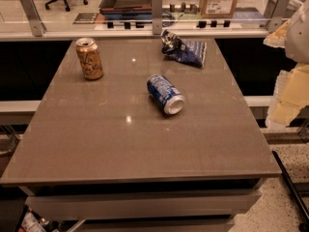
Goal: Place pepsi can upright
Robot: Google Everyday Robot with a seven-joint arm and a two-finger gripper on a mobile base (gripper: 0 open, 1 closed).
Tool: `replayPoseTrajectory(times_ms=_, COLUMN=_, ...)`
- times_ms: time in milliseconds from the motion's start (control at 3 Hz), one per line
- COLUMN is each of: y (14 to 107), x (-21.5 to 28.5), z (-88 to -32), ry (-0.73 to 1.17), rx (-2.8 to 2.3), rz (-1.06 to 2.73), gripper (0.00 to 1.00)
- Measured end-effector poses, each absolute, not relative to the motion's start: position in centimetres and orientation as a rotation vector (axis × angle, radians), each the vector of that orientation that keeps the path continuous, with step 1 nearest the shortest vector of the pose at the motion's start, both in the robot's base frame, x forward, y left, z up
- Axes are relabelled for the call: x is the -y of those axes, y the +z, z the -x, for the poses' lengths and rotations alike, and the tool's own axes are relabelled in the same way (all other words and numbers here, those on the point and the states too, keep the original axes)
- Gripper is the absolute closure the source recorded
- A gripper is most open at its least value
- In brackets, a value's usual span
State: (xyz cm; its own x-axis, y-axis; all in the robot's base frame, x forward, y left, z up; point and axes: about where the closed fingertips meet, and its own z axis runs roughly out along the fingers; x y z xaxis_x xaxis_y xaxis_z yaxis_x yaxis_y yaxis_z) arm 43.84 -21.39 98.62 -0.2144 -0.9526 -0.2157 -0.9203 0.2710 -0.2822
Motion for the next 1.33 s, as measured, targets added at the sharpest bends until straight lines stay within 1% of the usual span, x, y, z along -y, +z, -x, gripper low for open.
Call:
replayPoseTrajectory(times_ms=667, y=99.1, x=21.3, z=-44.4, ry=-0.112, rx=-2.202, rz=1.672, gripper=0.0)
replayPoseTrajectory(times_ms=1000, y=99.8, x=20.4, z=-45.9, ry=-0.058, rx=-2.184, rz=1.623, gripper=0.0)
replayPoseTrajectory(times_ms=1333, y=100.0, x=18.4, z=-48.2, ry=0.042, rx=-2.192, rz=1.572, gripper=0.0)
